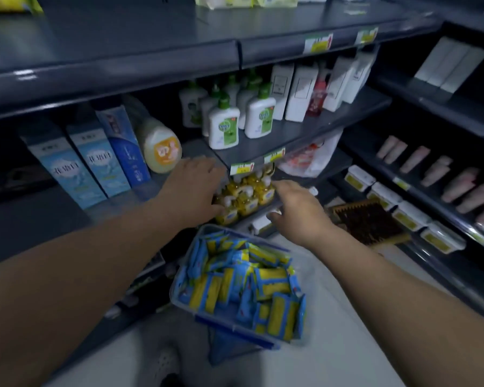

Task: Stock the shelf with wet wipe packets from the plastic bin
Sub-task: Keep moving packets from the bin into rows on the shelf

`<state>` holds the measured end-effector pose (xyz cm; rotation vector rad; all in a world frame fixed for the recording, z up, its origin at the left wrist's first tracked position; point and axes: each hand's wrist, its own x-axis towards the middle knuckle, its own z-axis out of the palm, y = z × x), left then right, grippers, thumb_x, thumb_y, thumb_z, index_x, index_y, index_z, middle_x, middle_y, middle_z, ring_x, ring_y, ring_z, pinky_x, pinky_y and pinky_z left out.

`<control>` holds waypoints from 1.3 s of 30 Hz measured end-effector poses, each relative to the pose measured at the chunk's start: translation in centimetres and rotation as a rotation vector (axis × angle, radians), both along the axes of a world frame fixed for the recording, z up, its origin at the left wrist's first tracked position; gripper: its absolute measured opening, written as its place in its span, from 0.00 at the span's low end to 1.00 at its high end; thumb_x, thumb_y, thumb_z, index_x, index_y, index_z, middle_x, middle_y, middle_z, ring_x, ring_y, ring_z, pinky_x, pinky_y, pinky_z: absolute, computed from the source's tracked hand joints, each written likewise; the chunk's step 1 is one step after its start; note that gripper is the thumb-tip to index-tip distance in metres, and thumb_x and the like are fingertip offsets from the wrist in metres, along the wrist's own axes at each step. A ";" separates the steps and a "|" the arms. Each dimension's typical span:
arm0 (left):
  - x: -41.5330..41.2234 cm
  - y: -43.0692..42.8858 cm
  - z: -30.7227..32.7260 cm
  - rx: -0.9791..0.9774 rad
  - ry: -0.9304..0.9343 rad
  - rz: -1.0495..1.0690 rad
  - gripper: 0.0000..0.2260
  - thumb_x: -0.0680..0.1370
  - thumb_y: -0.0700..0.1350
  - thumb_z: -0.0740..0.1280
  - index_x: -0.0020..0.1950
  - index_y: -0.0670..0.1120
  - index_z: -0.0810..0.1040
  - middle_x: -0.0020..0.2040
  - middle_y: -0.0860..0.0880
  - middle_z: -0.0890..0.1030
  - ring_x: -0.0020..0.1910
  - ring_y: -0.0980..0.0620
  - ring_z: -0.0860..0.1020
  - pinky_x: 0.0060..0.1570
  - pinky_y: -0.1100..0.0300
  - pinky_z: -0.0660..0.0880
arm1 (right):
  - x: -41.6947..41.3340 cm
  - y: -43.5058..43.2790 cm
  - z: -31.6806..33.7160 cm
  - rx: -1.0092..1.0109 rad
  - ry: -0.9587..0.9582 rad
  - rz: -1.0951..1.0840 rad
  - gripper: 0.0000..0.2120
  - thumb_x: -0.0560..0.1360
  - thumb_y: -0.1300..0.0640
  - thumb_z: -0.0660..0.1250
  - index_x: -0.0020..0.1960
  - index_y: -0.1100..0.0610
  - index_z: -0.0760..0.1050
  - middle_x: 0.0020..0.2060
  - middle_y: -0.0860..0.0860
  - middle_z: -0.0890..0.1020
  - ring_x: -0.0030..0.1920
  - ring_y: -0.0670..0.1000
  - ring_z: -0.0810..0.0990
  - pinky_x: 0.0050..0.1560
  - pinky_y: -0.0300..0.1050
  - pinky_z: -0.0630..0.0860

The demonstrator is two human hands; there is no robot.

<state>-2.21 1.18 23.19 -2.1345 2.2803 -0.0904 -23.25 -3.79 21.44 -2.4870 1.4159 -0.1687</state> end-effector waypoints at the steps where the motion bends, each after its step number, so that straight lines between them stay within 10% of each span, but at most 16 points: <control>1: -0.1 0.0 -1.4 0.038 0.005 0.004 0.39 0.72 0.63 0.68 0.76 0.47 0.58 0.74 0.44 0.63 0.72 0.43 0.62 0.70 0.51 0.58 | -0.3 0.1 -1.3 0.012 0.012 -0.005 0.29 0.75 0.53 0.68 0.73 0.56 0.63 0.68 0.55 0.69 0.67 0.58 0.69 0.65 0.54 0.69; 26: -0.3 -3.1 -34.6 0.457 0.076 -0.105 0.30 0.72 0.58 0.69 0.69 0.47 0.65 0.63 0.45 0.71 0.65 0.44 0.68 0.64 0.49 0.65 | -1.0 1.8 -34.9 0.350 0.284 -0.257 0.31 0.74 0.50 0.67 0.72 0.58 0.62 0.68 0.58 0.67 0.68 0.61 0.67 0.65 0.52 0.68; 32: -0.7 -4.1 -38.1 0.475 0.085 -0.009 0.31 0.75 0.58 0.67 0.72 0.45 0.61 0.66 0.44 0.71 0.64 0.42 0.71 0.60 0.49 0.68 | -1.6 2.0 -38.7 0.410 0.299 -0.457 0.42 0.74 0.41 0.66 0.77 0.56 0.48 0.77 0.60 0.50 0.76 0.64 0.52 0.72 0.57 0.58; 39: -1.5 -4.8 -39.4 0.441 0.035 0.051 0.13 0.79 0.40 0.63 0.64 0.42 0.69 0.50 0.43 0.79 0.46 0.42 0.79 0.37 0.52 0.71 | -1.8 1.8 -39.4 0.362 0.241 -0.468 0.41 0.73 0.42 0.68 0.76 0.58 0.52 0.73 0.56 0.60 0.71 0.62 0.60 0.67 0.55 0.64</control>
